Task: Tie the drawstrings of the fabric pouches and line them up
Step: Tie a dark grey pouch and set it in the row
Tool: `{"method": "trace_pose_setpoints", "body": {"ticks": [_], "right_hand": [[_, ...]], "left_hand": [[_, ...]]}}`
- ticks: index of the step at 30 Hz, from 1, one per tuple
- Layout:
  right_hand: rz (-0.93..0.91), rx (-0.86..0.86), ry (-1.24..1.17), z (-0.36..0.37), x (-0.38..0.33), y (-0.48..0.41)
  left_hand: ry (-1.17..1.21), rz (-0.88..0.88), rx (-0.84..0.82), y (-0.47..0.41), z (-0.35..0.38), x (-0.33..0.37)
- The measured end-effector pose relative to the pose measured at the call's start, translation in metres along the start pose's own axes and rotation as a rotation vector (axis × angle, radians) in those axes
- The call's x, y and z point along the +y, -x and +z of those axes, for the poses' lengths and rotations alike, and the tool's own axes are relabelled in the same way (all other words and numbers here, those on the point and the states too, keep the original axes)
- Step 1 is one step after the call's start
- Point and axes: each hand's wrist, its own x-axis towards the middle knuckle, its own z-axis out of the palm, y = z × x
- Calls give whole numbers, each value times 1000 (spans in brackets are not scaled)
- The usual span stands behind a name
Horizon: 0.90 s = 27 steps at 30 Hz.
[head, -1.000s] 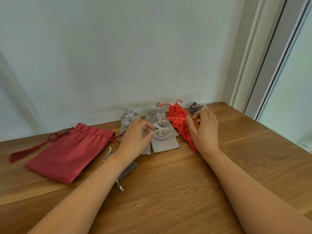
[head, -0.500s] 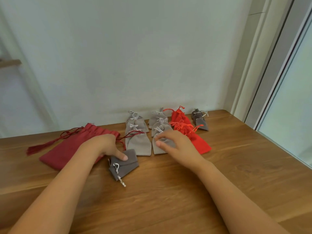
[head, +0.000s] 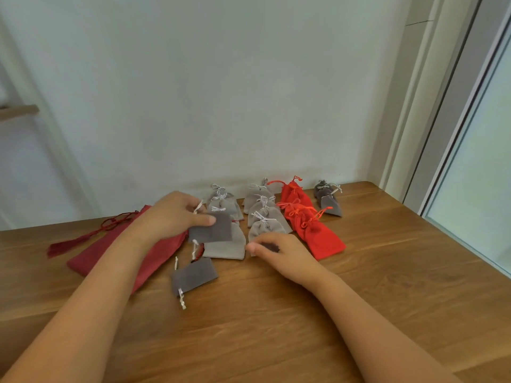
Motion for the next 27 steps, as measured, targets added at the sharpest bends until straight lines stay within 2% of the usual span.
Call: {"method": "trace_pose_setpoints", "body": {"ticks": [3, 5, 8, 12, 16, 19, 22, 27], "right_hand": [[9, 203, -362, -6, -10, -4], [16, 224, -478, -12, -14, -4], [21, 223, -401, -17, -10, -3], [8, 244, -429, -24, -6, -2], [7, 368, -336, -23, -2, -6], [57, 416, -384, -25, 0, -7], [45, 333, -452, -27, -2, -6], [83, 352, -684, -23, -7, -6]], "left_hand": [[104, 97, 29, -1, 15, 17], [144, 140, 0, -4, 32, 24], [178, 187, -67, -9, 55, 29], [220, 227, -122, -14, 69, 31], [375, 181, -213, -17, 77, 23], [502, 128, -118, -22, 84, 17], [577, 136, -34, -24, 87, 17], [398, 267, -36, -22, 93, 22]]}}
